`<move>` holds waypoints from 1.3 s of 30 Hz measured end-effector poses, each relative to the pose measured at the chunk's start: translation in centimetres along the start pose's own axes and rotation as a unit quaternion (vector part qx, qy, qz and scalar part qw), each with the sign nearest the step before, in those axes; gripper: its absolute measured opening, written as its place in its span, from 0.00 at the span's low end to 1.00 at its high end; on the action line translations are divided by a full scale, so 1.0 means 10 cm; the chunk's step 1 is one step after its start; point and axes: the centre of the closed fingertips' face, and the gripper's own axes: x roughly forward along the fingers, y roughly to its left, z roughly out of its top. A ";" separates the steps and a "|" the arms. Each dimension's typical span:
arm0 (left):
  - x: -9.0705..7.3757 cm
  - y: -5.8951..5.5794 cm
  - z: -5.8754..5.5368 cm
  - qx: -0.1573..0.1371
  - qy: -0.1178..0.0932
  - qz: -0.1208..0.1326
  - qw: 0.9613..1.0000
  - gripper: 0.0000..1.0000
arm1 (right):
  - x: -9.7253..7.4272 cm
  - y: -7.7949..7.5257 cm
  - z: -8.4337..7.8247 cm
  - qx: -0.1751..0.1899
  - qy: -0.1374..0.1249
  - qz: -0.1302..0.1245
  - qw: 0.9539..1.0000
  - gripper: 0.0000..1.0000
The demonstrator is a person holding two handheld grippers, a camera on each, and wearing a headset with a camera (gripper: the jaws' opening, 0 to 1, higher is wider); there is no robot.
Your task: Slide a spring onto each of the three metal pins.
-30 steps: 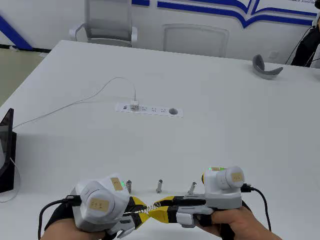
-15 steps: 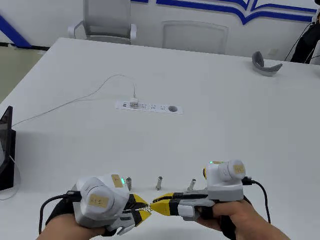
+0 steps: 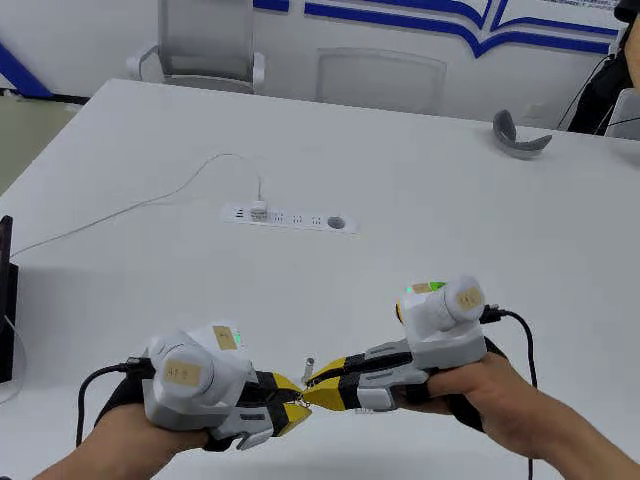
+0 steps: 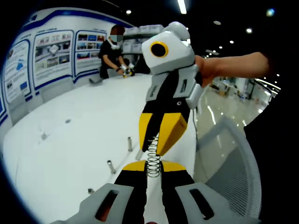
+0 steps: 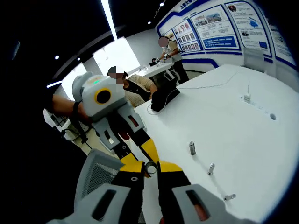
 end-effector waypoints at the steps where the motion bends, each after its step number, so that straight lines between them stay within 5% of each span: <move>1: 0.01 -0.01 0.02 0.000 -0.003 -0.003 1.000 0.10 | -0.01 0.01 0.00 -0.010 0.010 0.002 1.000 0.12; 8: 0.08 -0.07 0.11 0.005 -0.018 -0.023 1.000 0.10 | -0.06 0.05 0.00 -0.083 0.076 0.020 0.993 0.12; 16: 0.09 -0.11 0.16 0.013 -0.026 -0.034 0.999 0.10 | -0.08 0.08 -0.09 -0.148 0.142 0.039 0.978 0.13; 28: 0.07 -0.13 0.15 0.031 -0.019 -0.045 0.998 0.10 | -0.09 0.11 -0.14 -0.188 0.176 0.056 0.965 0.13; 39: 0.11 -0.16 0.07 0.031 -0.015 -0.046 0.998 0.11 | -0.07 0.09 -0.22 -0.182 0.175 0.051 0.966 0.12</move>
